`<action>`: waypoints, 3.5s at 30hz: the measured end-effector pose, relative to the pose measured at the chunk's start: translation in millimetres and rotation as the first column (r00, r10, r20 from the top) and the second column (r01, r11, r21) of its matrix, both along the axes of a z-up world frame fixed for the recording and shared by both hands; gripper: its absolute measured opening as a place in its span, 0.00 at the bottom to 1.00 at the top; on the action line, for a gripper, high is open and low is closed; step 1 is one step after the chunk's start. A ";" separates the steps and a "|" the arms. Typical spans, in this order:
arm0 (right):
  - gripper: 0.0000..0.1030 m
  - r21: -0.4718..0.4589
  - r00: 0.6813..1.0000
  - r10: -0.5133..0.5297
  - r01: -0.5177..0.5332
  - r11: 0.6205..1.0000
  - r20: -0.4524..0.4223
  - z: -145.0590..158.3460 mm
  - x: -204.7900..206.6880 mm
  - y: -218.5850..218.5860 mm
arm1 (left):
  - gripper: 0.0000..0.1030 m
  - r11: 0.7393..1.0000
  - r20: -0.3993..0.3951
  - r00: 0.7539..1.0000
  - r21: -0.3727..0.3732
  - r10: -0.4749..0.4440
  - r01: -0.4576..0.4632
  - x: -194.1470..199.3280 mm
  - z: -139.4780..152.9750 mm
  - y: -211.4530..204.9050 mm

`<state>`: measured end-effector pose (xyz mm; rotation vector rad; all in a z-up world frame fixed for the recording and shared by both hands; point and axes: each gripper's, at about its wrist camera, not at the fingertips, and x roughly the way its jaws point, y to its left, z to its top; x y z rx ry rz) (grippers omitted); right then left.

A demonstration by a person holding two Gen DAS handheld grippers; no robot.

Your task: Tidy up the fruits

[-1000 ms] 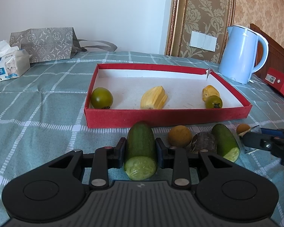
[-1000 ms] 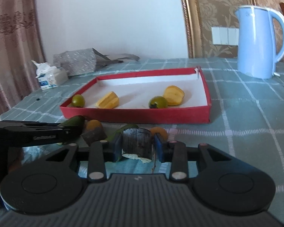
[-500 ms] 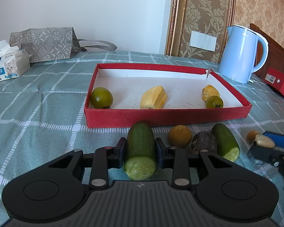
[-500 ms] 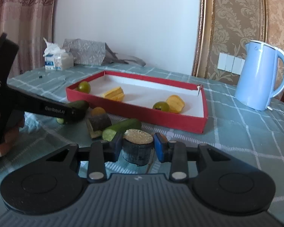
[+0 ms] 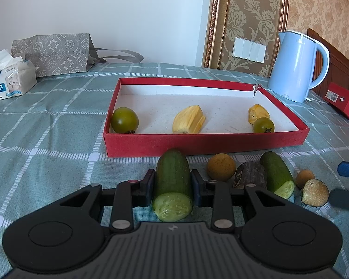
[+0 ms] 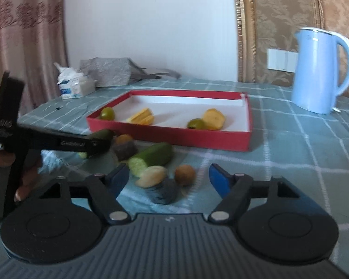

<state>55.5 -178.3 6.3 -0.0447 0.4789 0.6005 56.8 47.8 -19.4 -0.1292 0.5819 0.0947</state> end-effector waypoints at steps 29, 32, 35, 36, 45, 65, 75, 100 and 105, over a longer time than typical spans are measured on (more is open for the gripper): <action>0.32 0.056 0.999 0.001 -0.004 0.998 0.053 -2.9 7.2 9.6 | 0.31 1.000 0.087 0.996 0.000 -0.028 0.029 -9.6 13.0 -2.0; 0.32 0.102 0.998 -0.024 0.019 0.995 0.053 -1.2 9.9 1.4 | 0.31 0.999 0.114 0.993 0.017 -0.039 0.037 -7.5 19.7 -4.5; 0.32 0.126 0.997 -0.046 0.037 0.991 0.068 0.4 9.6 -3.6 | 0.31 0.998 0.168 0.984 0.050 -0.052 0.044 -4.4 33.0 -4.9; 0.32 0.129 0.997 -0.051 0.042 0.991 0.064 0.1 10.9 -4.4 | 0.31 0.997 0.183 0.982 0.064 -0.056 0.045 -0.2 38.7 -5.0; 0.32 0.147 0.996 -0.073 0.066 0.987 0.043 -3.2 15.7 -8.2 | 0.30 0.994 0.169 0.986 0.105 0.010 -0.028 85.3 53.8 2.2; 0.32 0.136 0.997 -0.078 0.074 0.988 0.027 -7.0 21.9 -7.5 | 0.77 0.975 0.295 0.950 0.157 0.105 -0.156 67.8 56.5 14.3; 0.32 0.107 0.997 -0.052 0.045 0.993 0.058 1.5 19.2 4.2 | 0.84 0.999 0.219 0.976 0.030 0.017 -0.024 -11.1 30.8 3.2; 0.40 -0.063 0.998 -0.019 0.023 0.998 0.063 13.1 126.9 94.6 | 0.84 1.000 0.068 0.998 -0.026 -0.014 0.016 -5.0 10.0 11.5; 0.67 0.010 0.985 -0.118 0.117 0.993 0.126 32.2 93.0 51.9 | 0.84 1.000 0.088 0.996 0.000 -0.028 0.028 -8.5 11.6 7.8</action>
